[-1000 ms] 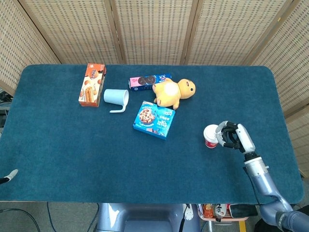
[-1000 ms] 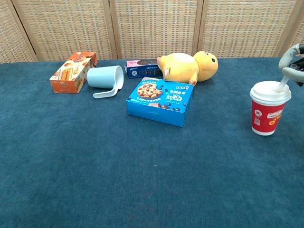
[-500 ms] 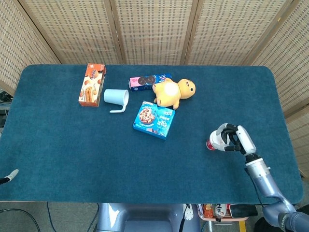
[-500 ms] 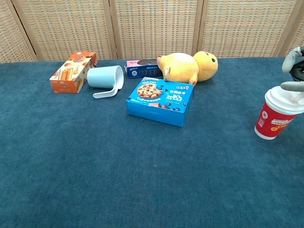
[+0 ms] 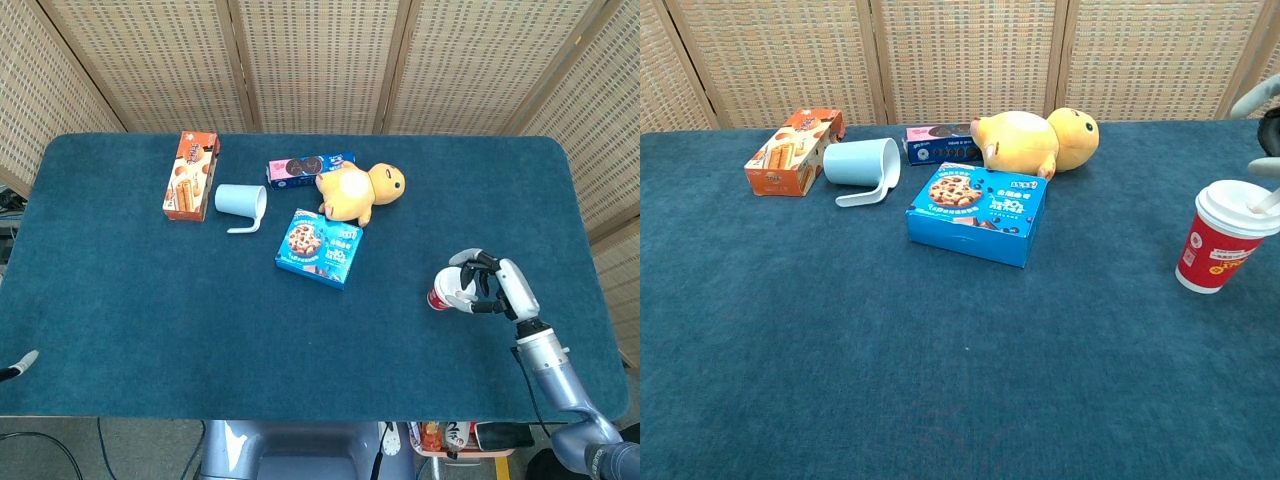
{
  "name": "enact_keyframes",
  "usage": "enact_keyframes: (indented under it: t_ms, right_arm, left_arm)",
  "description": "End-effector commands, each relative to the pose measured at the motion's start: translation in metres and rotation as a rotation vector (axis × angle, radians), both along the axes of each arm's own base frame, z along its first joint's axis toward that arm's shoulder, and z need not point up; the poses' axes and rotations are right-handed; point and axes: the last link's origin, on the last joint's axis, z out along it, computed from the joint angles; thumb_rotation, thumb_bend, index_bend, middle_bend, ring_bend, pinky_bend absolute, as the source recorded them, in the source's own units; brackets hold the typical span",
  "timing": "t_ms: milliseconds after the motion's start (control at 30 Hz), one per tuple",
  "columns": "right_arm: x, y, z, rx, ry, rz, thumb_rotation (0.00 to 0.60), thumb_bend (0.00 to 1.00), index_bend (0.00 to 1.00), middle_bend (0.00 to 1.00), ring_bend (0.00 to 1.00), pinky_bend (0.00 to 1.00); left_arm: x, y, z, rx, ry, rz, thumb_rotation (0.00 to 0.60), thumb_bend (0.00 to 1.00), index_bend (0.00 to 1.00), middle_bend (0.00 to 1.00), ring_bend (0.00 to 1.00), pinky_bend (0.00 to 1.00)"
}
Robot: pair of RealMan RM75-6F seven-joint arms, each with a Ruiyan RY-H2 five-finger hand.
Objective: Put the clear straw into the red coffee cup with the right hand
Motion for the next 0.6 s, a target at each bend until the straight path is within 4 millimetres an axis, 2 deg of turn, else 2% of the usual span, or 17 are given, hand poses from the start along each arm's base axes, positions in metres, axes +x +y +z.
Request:
enact_keyframes:
  t_ms: [33, 100, 167, 233, 267, 367, 400, 467, 600]
  right_arm:
    - [-0.001, 0.006, 0.014, -0.049, 0.089, 0.022, 0.600, 0.00, 0.32, 0.51, 0.43, 0.57]
    - [-0.001, 0.011, 0.022, -0.060, 0.111, 0.026, 0.600, 0.00, 0.28, 0.40, 0.31, 0.42]
    - [-0.002, 0.018, 0.032, -0.064, 0.142, 0.031, 0.600, 0.00, 0.20, 0.21, 0.12, 0.16]
    - [-0.003, 0.029, 0.043, -0.051, 0.191, 0.041, 0.600, 0.00, 0.12, 0.06, 0.02, 0.02]
    - [-0.002, 0.034, 0.047, -0.041, 0.208, 0.045, 0.600, 0.00, 0.06, 0.01, 0.00, 0.00]
    - [0.002, 0.058, 0.063, -0.007, 0.261, 0.056, 0.600, 0.00, 0.00, 0.00, 0.00, 0.00]
    - [0.002, 0.068, 0.069, -0.039, 0.330, 0.078, 0.600, 0.00, 0.00, 0.00, 0.00, 0.00]
    - [0.004, 0.084, 0.070, -0.130, 0.445, 0.098, 0.600, 0.00, 0.00, 0.00, 0.00, 0.00]
    - [0.005, 0.095, 0.064, -0.198, 0.524, 0.097, 0.600, 0.00, 0.00, 0.00, 0.00, 0.00]
  left_arm:
    - [0.000, -0.001, 0.001, 0.003, -0.003, -0.002, 0.600, 0.11, 0.00, 0.00, 0.00, 0.00]
    - [0.000, -0.001, 0.002, 0.006, -0.006, -0.005, 0.600, 0.11, 0.00, 0.00, 0.00, 0.00]
    - [0.001, -0.003, 0.003, 0.009, -0.010, -0.009, 0.600, 0.11, 0.00, 0.00, 0.00, 0.00]
    - [0.001, -0.004, 0.004, 0.013, -0.014, -0.014, 0.600, 0.11, 0.00, 0.00, 0.00, 0.00]
    - [0.001, -0.004, 0.005, 0.015, -0.015, -0.015, 0.600, 0.11, 0.00, 0.00, 0.00, 0.00]
    - [0.001, -0.007, 0.008, 0.025, -0.021, -0.022, 0.600, 0.11, 0.00, 0.00, 0.00, 0.00]
    - [0.002, -0.008, 0.010, 0.033, -0.018, -0.026, 0.600, 0.11, 0.00, 0.00, 0.00, 0.00]
    - [0.003, -0.012, 0.012, 0.042, -0.004, -0.027, 0.600, 0.11, 0.00, 0.00, 0.00, 0.00]
    - [0.004, -0.015, 0.013, 0.044, -0.001, -0.031, 0.600, 0.11, 0.00, 0.00, 0.00, 0.00]
